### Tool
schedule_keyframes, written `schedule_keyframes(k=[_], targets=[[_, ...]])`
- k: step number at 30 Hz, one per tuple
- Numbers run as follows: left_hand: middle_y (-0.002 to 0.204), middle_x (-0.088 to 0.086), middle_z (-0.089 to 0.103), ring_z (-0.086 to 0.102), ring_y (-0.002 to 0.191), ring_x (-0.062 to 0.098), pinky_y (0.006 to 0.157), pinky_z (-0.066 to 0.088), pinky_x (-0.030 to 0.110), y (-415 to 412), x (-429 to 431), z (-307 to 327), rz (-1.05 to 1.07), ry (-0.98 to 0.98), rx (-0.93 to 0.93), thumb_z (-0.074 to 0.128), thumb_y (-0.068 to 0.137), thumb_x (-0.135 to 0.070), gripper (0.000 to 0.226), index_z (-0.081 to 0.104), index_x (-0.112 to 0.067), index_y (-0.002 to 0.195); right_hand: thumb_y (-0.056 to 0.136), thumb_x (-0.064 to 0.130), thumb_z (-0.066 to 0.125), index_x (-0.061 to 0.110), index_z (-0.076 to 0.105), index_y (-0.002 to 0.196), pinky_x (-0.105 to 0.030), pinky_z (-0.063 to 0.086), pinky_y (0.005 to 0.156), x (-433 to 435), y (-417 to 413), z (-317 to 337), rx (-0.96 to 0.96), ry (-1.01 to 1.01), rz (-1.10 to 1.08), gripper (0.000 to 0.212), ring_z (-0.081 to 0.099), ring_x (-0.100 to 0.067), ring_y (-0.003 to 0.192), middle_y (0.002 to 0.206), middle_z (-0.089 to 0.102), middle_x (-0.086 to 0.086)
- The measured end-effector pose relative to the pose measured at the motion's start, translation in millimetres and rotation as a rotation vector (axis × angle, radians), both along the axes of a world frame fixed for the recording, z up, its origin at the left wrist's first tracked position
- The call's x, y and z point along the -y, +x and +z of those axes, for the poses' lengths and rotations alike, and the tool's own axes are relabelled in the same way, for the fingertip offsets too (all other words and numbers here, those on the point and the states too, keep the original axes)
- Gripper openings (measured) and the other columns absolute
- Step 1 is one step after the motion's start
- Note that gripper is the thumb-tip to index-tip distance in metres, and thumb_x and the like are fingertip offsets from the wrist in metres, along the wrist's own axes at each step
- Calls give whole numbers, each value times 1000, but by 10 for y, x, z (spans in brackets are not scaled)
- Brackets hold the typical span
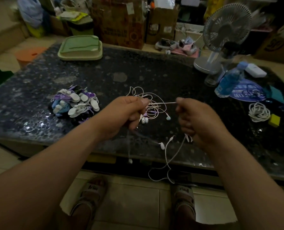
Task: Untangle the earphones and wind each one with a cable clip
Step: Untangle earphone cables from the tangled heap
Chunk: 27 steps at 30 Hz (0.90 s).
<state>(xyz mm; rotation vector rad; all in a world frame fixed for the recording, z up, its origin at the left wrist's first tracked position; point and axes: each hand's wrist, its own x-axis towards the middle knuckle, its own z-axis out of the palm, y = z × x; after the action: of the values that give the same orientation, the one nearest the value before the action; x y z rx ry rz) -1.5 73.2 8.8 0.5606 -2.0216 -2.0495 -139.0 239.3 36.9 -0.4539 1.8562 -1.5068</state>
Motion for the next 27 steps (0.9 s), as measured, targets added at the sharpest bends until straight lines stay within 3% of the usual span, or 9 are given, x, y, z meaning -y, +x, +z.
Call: schedule_keyframes(k=[3, 6, 10, 14, 16, 19, 22, 24, 27], targets=[[53, -5, 31, 26, 44, 8, 43, 25, 15, 14, 52, 18, -37, 24, -16, 52, 107, -25, 28, 61, -8, 86, 104, 32, 51, 14, 73, 82, -32, 47, 68, -80, -98, -17, -130, 163, 24, 36, 61, -20, 70, 69, 66, -2], [54, -8, 35, 25, 49, 7, 46, 24, 16, -26, -17, 1, -97, -66, -1, 54, 106, -24, 30, 63, 3, 96, 104, 54, 46, 29, 76, 108, -33, 51, 90, -82, 41, -77, -308, 198, 222, 39, 71, -9, 97, 101, 77, 9], [54, -7, 41, 29, 48, 6, 46, 25, 17, -69, -89, -3, -125, -86, 8, 54, 107, -22, 24, 60, -3, 92, 104, 49, 50, 17, 66, 85, -24, 46, 55, 4, 231, -61, -226, 68, 380, 41, 53, -11, 55, 65, 57, 2], [59, 2, 35, 29, 47, 11, 44, 27, 17, -17, 12, -5, -143, 9, 25, 55, 105, -29, 27, 60, -10, 86, 103, 25, 57, 17, 54, 64, -24, 22, 43, 4, 7, -3, 90, -237, -73, 39, 28, -10, 46, 53, 36, 4], [58, 2, 35, 34, 44, 11, 42, 33, 16, 38, 77, -3, -156, 50, 40, 53, 104, -28, 28, 61, -8, 87, 100, 22, 58, 21, 53, 56, -23, 22, 42, -39, -137, 42, 245, -370, -304, 44, 28, -9, 44, 53, 33, 5], [54, -1, 37, 43, 46, 13, 54, 45, 21, 84, 137, -4, -204, 53, 51, 54, 102, -28, 26, 65, -7, 90, 99, 26, 60, 20, 53, 64, -25, 31, 52, -123, -246, 36, 264, -303, -477, 36, 33, -9, 48, 55, 34, 4], [57, -1, 36, 43, 48, 15, 72, 55, 30, 101, 151, -20, -247, 32, 69, 51, 107, -22, 23, 67, -10, 95, 104, 33, 56, 16, 65, 83, -32, 47, 68, -139, -277, 1, 19, 27, -326, 29, 54, -14, 65, 65, 55, 2], [59, 0, 36, 40, 49, 14, 69, 55, 32, 89, 112, -12, -264, 19, 76, 49, 108, -22, 24, 67, -9, 99, 106, 41, 52, 18, 71, 112, -35, 49, 80, -117, -236, -89, -375, 317, -144, 30, 63, -17, 92, 100, 70, 1], [59, -1, 37, 40, 49, 14, 62, 53, 28, 56, 5, 22, -292, 16, 68, 50, 107, -24, 24, 67, -8, 99, 104, 46, 55, 30, 55, 145, -36, 46, 106, -42, -42, -141, -773, 280, 12, 44, 56, -10, 127, 140, 59, 7]])
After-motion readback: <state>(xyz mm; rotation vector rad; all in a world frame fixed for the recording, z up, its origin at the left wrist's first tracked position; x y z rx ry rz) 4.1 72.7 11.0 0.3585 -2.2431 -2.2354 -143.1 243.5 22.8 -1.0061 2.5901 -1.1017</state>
